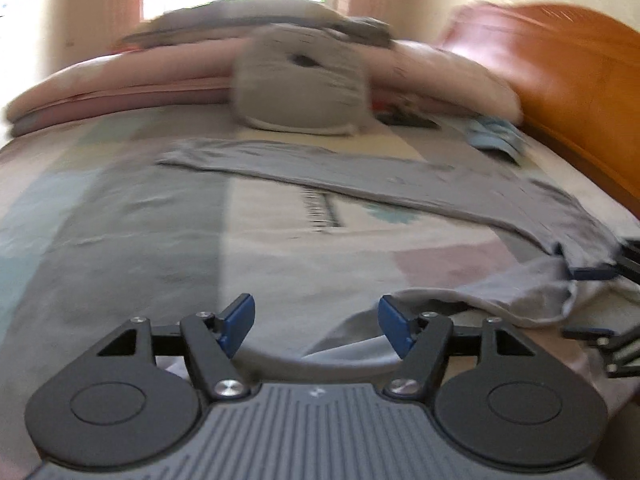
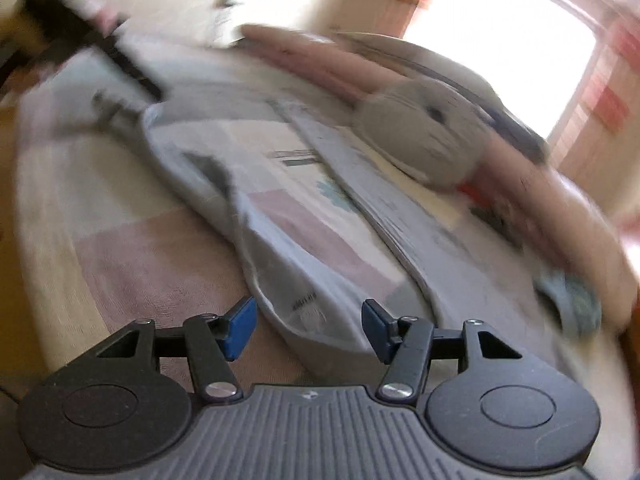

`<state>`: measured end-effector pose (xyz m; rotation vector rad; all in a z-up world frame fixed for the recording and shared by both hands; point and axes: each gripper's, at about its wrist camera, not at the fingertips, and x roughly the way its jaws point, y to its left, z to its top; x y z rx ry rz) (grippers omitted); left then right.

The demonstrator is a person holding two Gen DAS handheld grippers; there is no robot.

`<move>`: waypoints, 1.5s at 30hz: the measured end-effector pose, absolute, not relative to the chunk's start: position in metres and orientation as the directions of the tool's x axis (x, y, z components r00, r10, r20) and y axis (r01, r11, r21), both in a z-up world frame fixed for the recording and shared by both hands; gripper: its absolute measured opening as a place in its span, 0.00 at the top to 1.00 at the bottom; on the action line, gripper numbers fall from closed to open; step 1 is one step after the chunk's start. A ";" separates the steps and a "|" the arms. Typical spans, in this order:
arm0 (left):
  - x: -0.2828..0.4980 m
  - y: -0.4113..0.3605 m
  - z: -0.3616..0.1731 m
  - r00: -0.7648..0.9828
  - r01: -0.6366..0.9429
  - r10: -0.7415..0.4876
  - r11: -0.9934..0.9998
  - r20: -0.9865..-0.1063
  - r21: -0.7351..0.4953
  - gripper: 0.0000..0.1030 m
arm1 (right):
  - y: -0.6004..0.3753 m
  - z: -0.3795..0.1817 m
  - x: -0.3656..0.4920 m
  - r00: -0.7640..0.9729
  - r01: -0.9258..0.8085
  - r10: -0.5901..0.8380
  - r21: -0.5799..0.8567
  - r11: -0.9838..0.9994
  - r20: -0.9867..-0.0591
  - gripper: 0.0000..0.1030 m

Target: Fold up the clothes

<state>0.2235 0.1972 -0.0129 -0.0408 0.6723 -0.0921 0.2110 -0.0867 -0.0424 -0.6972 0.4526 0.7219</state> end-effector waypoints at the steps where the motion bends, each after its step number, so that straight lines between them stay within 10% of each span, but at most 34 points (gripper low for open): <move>1: 0.228 0.195 -0.013 0.771 0.096 -0.123 0.992 -0.625 -0.077 0.31 | -0.080 -0.044 0.214 0.652 -0.749 0.438 -0.433 0.502 -0.619 0.39; 7: 0.247 0.201 -0.007 0.732 0.172 -0.228 0.974 -0.642 -0.151 0.28 | -0.053 -0.050 0.244 0.525 -0.840 0.338 -0.412 0.353 -0.781 0.97; 28: 0.328 0.219 -0.022 0.643 0.270 -0.374 0.927 -0.668 -0.259 0.26 | -0.032 -0.030 0.406 0.553 -0.680 0.198 -0.301 0.668 -0.809 0.96; 35: 0.342 0.205 -0.028 0.619 0.329 -0.427 0.903 -0.660 -0.276 0.26 | -0.057 -0.007 0.396 0.602 -0.575 0.179 -0.267 0.774 -0.778 0.70; 45: 0.348 0.146 -0.010 0.569 0.431 -0.451 0.875 -0.687 -0.218 0.26 | -0.142 0.017 0.308 0.615 -0.477 0.116 -0.250 0.843 -0.780 0.69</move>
